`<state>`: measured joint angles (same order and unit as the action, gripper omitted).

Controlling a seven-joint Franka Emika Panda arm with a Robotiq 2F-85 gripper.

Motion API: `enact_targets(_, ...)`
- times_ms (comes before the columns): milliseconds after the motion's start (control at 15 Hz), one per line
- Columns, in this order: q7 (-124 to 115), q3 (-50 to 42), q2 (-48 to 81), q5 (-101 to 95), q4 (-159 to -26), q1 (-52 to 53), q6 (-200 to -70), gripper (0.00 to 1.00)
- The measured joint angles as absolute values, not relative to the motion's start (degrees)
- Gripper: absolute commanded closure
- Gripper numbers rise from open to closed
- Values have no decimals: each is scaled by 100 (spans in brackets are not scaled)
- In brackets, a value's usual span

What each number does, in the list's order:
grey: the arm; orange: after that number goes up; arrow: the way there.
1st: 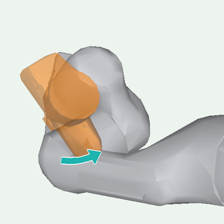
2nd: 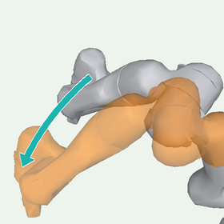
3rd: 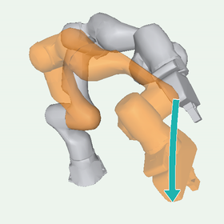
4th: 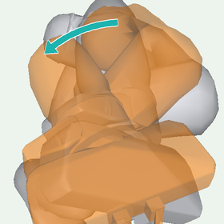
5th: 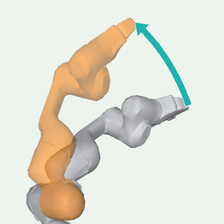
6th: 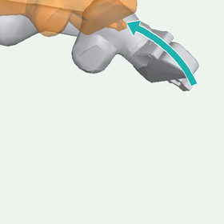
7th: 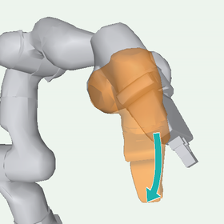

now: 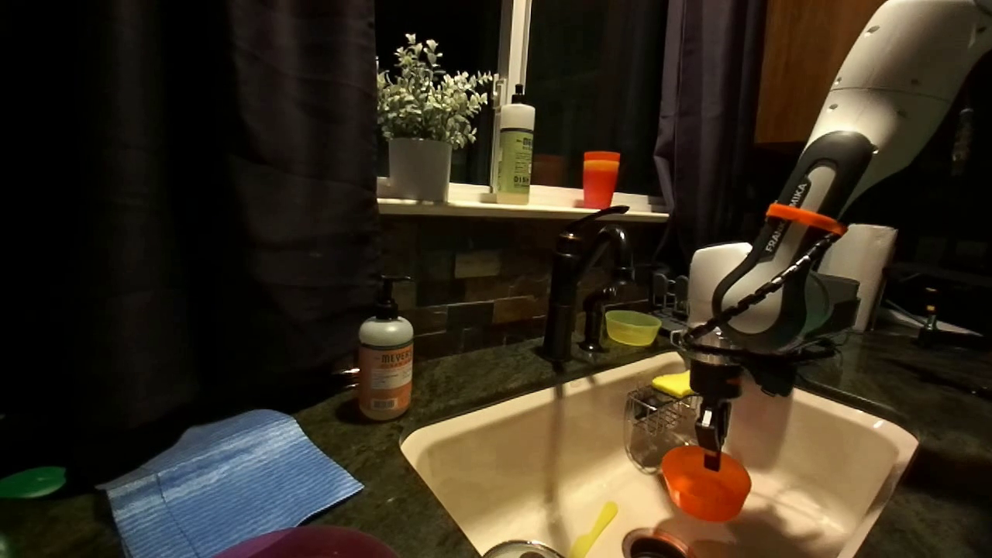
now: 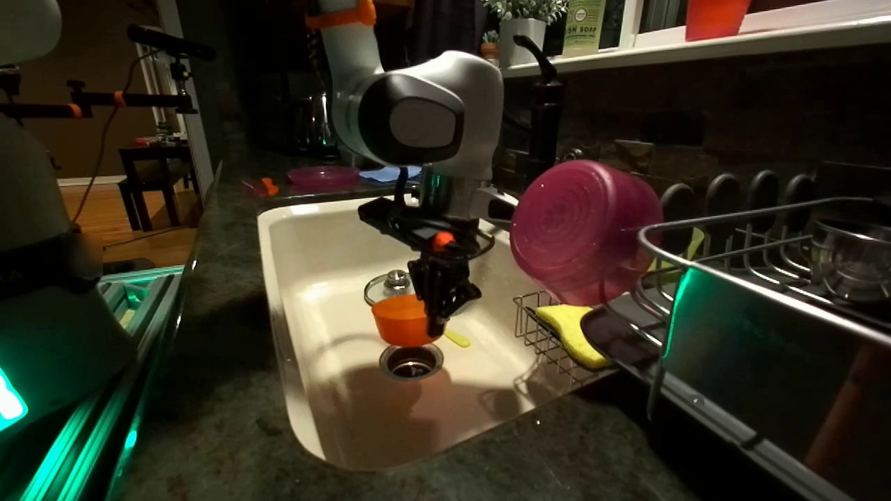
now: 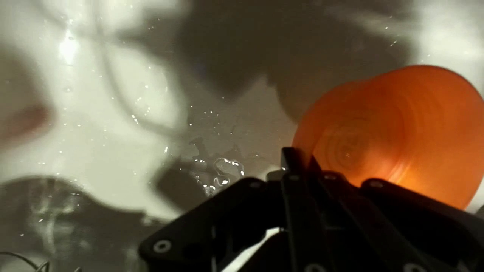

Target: Remove the orange bowl from the sink and put it on the dish drying rack

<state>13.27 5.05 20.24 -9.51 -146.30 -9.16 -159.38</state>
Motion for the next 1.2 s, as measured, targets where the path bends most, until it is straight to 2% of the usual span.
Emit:
enact_targets(467, 149, 13, 799, -1569, -14614, -36, -14115, 99)
enact_targets(1200, -842, 336, -362, -3741, -14346, 306, -11812, 99)
